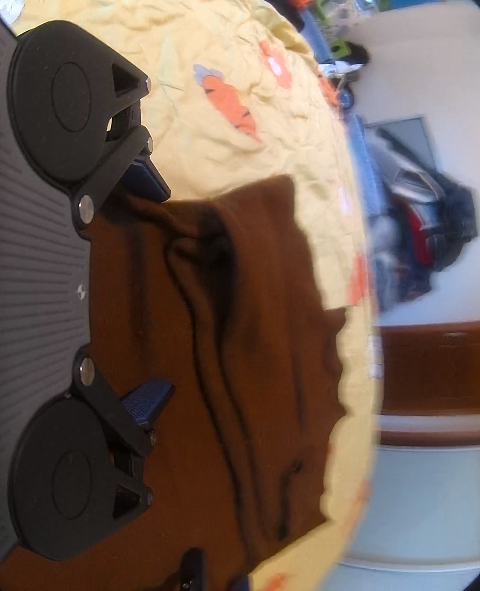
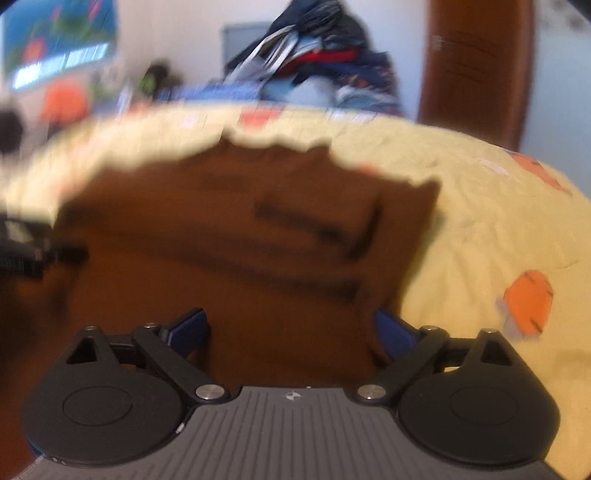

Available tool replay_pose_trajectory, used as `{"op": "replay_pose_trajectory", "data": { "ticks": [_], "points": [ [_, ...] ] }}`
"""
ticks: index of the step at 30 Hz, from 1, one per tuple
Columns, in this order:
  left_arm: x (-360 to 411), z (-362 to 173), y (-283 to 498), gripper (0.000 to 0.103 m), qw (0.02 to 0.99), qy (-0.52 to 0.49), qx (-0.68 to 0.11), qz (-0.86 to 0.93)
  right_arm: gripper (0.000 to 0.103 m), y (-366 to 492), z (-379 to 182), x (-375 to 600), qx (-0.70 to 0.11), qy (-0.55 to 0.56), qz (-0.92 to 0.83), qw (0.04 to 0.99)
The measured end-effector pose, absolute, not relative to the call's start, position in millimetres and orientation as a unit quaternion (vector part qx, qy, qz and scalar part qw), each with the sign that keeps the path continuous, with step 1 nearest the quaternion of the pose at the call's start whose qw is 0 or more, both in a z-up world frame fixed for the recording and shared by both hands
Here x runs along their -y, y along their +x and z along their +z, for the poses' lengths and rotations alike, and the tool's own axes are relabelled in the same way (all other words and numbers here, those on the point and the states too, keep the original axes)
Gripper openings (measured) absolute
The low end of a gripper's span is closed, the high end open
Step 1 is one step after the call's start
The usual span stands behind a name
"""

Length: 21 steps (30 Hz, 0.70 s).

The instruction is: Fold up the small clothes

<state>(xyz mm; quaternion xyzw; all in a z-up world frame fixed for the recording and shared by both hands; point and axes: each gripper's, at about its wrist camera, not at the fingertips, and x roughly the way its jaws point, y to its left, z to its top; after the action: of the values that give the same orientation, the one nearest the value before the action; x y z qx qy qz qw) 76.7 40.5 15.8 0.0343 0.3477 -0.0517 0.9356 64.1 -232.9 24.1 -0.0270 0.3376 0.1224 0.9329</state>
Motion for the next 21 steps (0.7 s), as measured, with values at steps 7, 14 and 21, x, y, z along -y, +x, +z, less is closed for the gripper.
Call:
{"op": "replay_pose_trajectory", "data": {
  "ticks": [7,14,21],
  "points": [
    [-75,40,61,0.101,0.930,-0.010,-0.366,0.004,0.088,51,48,270,-0.344,0.031,0.052,0.937],
    [-33,22,39,0.103,0.934,0.047,-0.349,-0.057,0.097,50,34,211,-0.352,-0.033,0.155,0.922],
    [-90,28,20,0.103,0.927,-0.004,-0.374,-0.008,0.102,43,30,261,-0.363,-0.013,0.062,0.930]
  ]
}}
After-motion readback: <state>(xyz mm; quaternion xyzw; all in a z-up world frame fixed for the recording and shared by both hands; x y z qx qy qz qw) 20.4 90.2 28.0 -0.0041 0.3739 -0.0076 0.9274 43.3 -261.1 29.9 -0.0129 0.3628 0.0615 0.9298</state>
